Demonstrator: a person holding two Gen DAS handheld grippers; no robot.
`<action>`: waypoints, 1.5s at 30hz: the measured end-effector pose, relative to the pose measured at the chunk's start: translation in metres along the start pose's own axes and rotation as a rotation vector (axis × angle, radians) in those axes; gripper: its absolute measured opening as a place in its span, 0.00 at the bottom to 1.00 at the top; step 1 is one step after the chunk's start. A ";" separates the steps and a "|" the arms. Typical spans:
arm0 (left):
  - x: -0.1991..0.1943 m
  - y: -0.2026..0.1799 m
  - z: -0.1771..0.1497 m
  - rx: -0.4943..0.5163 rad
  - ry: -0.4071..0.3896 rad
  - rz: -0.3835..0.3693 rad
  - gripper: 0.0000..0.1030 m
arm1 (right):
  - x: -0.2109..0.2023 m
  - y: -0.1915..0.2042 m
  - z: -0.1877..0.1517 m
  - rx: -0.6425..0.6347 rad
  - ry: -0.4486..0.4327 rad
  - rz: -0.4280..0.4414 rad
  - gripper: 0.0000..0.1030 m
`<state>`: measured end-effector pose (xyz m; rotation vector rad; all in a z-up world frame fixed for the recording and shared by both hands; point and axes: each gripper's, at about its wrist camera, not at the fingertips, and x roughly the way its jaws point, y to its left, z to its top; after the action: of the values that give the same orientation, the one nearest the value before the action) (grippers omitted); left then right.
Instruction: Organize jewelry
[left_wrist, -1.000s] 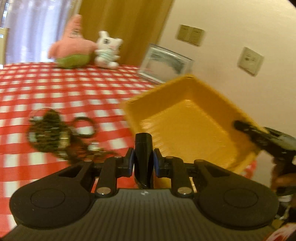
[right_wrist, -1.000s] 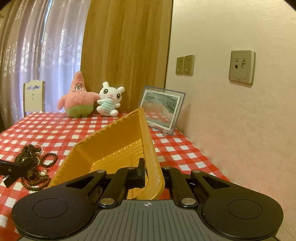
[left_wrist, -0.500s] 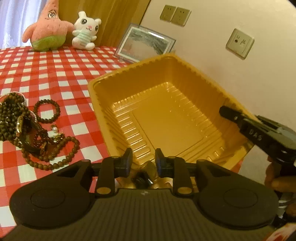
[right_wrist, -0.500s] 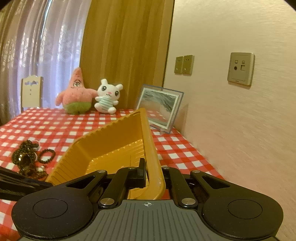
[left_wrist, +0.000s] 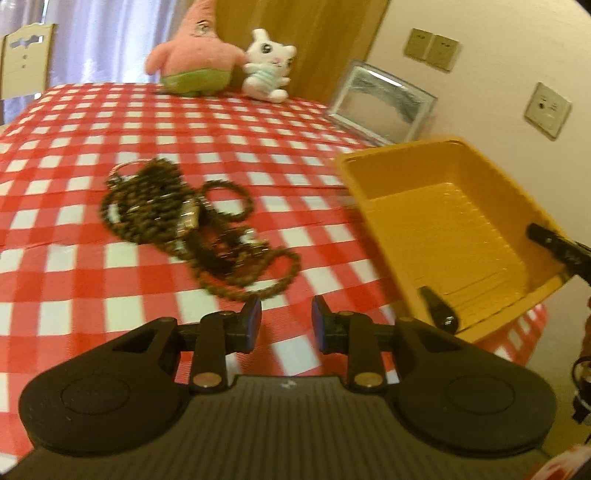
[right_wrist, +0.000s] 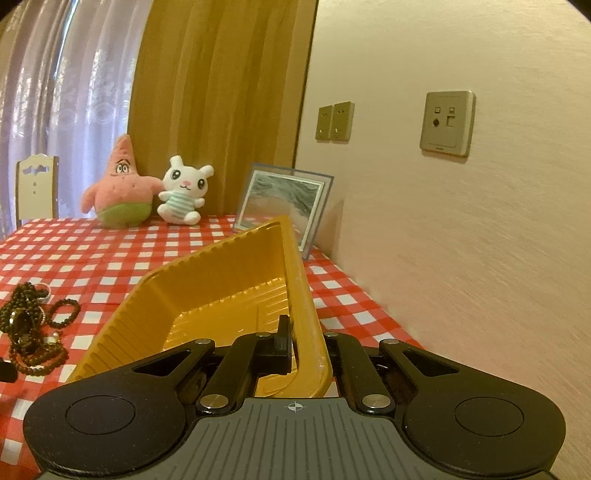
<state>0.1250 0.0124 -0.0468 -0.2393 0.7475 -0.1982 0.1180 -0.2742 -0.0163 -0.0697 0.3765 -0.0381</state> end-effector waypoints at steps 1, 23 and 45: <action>-0.001 0.002 -0.001 0.001 -0.001 0.008 0.25 | 0.000 0.000 0.000 0.000 0.000 0.000 0.05; 0.029 -0.006 0.023 0.213 -0.063 0.114 0.24 | 0.010 0.000 -0.001 0.021 0.000 -0.013 0.05; 0.044 0.013 0.034 0.231 -0.021 0.068 0.05 | 0.015 0.003 -0.005 0.022 0.003 -0.005 0.05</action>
<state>0.1814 0.0178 -0.0542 0.0033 0.7047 -0.2150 0.1304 -0.2719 -0.0267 -0.0490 0.3792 -0.0477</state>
